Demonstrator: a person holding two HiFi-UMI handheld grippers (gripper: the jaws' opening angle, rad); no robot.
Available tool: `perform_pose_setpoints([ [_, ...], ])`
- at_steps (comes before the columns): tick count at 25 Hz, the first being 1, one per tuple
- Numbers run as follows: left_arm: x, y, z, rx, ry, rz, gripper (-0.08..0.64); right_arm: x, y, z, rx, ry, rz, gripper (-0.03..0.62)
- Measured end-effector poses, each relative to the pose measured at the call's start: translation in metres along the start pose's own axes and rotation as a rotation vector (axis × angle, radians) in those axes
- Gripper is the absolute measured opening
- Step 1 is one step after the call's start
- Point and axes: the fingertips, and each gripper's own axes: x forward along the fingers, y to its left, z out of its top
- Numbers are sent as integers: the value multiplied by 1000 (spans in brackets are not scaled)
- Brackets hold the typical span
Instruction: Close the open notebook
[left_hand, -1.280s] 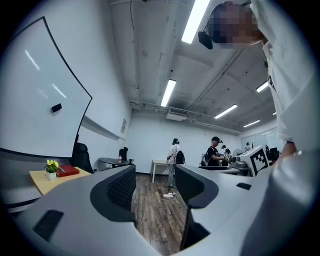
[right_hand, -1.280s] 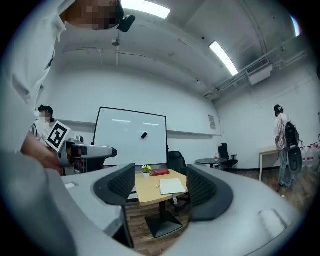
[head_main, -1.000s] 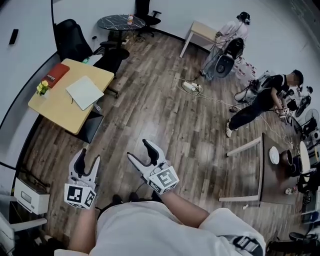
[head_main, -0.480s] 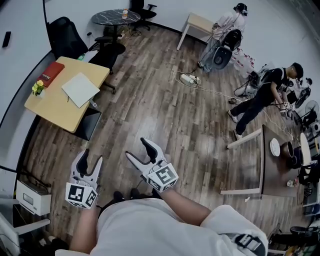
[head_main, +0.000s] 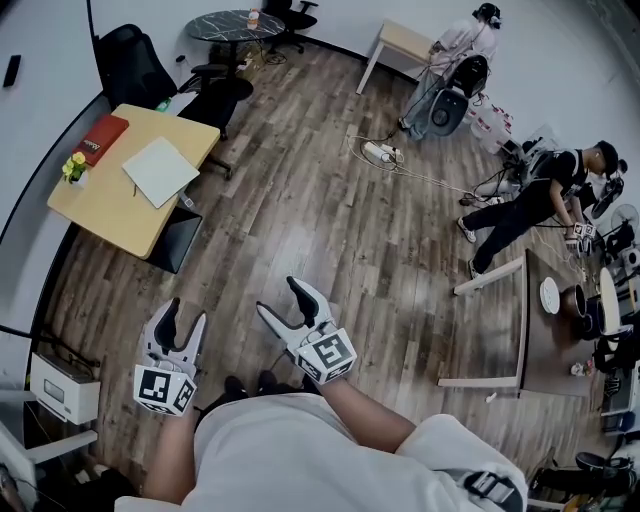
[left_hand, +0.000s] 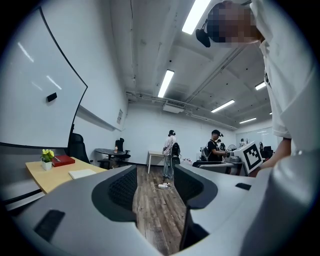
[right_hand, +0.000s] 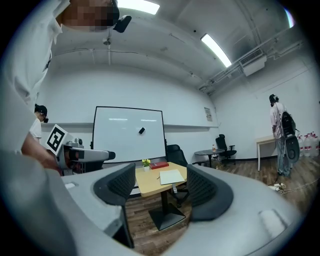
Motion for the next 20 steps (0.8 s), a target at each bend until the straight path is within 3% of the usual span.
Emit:
perform_pose_setpoints([
  [20,14,1,-23,-45,48,44,210,-8,-27,-22,73,20,4,325],
])
